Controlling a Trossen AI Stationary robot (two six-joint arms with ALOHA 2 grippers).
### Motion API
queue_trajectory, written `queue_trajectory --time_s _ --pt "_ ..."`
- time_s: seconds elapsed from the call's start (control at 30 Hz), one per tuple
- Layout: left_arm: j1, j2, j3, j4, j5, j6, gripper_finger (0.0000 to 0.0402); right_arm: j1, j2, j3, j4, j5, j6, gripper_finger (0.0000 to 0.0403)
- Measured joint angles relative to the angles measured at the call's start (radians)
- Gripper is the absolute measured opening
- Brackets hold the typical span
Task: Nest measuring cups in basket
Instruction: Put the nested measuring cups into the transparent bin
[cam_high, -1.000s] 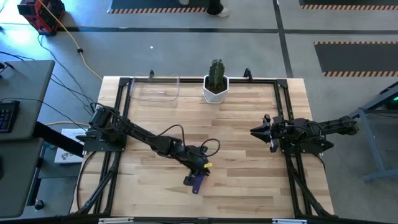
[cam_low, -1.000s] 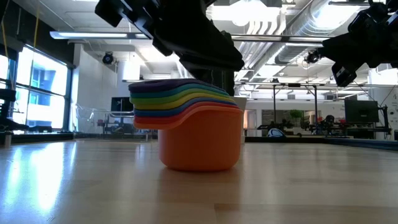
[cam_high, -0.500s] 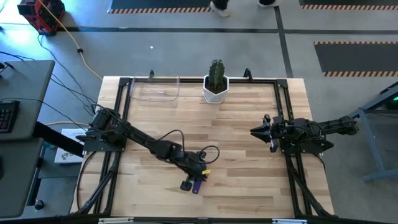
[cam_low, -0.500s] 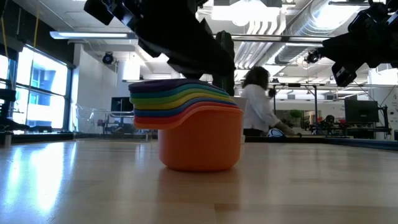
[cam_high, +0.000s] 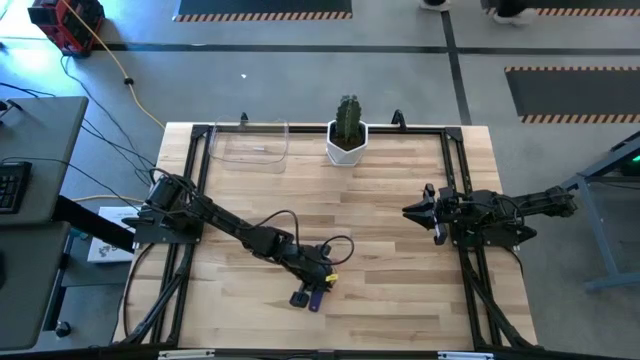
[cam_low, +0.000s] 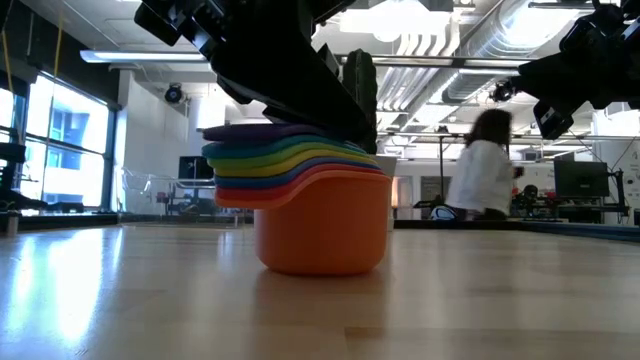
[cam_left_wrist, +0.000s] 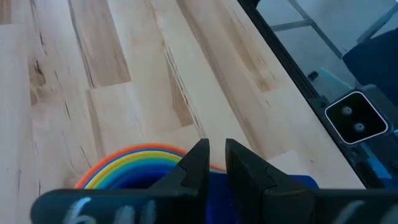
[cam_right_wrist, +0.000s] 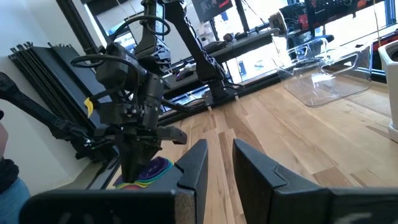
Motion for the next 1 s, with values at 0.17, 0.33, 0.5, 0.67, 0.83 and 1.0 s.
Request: queue_trajectory --time_s 0.17,0.33,0.5,0.67,0.83,1.0 --pt "0.0 -0.002 0.002 -0.035 0.013 -0.017 0.0042 0.0 0.0 0.0 0.0 0.0 0.0 0.0067" --pt "0.0 -0.003 0.002 -0.058 0.055 -0.029 0.0042 0.0 0.0 0.0 0.0 0.0 0.0 0.0067" --pt "0.0 -0.003 -0.002 -0.093 0.056 -0.037 0.0042 0.0 0.0 0.0 0.0 0.0 0.0 0.0067" --pt "0.0 -0.013 -0.005 -0.102 0.049 -0.03 0.0042 0.0 0.0 0.0 0.0 0.0 0.0 0.0067" --pt "0.008 -0.019 -0.005 -0.1 0.049 -0.03 0.0042 0.0 0.0 0.0 0.0 0.0 0.0 0.0067" --pt "0.013 -0.023 -0.004 -0.095 0.049 -0.046 0.0042 0.0 0.0 0.0 0.0 0.0 0.0 0.0067"
